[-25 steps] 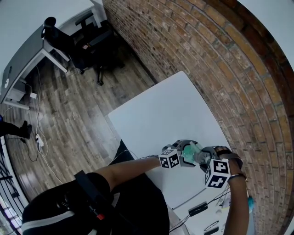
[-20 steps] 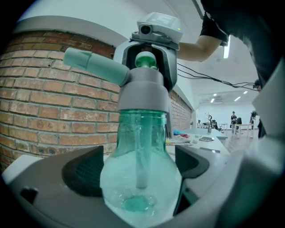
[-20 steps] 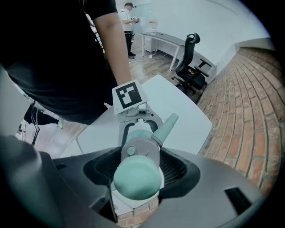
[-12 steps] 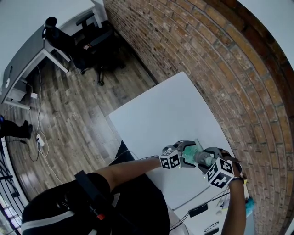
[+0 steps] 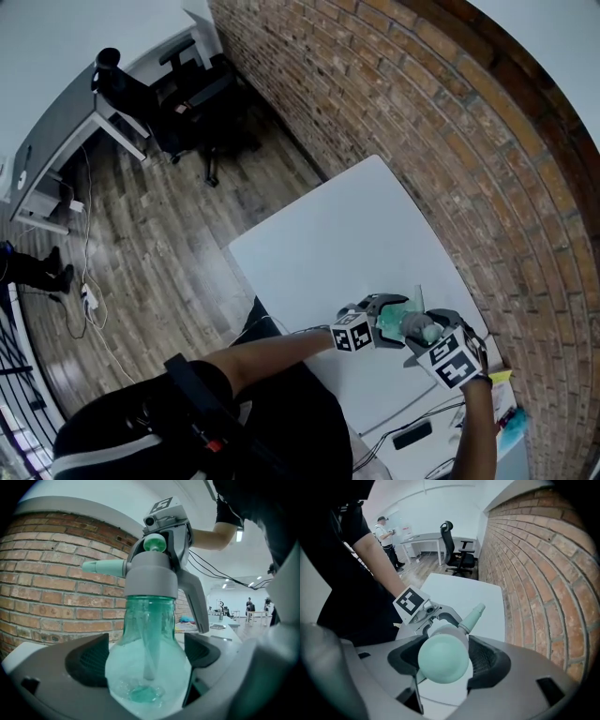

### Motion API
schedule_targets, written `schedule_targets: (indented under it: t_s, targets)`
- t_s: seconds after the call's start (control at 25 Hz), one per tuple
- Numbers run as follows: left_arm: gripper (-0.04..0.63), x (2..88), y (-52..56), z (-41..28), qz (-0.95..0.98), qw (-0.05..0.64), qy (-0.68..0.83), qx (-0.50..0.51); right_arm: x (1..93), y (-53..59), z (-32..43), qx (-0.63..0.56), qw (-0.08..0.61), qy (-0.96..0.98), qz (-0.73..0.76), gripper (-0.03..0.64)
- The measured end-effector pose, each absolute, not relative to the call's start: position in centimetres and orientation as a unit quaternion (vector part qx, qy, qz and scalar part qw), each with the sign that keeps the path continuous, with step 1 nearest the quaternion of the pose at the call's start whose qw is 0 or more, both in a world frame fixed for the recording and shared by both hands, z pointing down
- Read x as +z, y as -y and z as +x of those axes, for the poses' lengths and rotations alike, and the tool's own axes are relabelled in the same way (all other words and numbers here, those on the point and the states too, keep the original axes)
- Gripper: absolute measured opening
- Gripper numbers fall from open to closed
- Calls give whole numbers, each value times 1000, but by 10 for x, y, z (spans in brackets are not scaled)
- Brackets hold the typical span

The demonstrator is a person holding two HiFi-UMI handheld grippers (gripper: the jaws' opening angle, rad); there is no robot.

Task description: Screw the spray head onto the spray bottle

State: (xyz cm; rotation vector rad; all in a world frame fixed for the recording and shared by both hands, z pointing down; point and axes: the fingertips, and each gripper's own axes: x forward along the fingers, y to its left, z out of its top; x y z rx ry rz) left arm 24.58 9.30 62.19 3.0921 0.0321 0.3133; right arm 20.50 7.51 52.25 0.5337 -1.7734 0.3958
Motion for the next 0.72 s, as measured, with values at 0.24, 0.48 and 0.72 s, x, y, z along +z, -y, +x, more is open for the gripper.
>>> schedule_targets:
  t_s: [0.24, 0.48, 0.72]
  targets:
    - [486, 624, -91, 243, 994, 14, -9, 105, 525, -74, 203, 194, 575, 754, 251, 273]
    - [486, 624, -91, 242, 994, 15, -8, 107, 525, -73, 203, 215, 568, 747, 271, 274]
    - [486, 625, -91, 242, 994, 16, -8, 107, 526, -71, 208, 226, 564, 738, 294, 275]
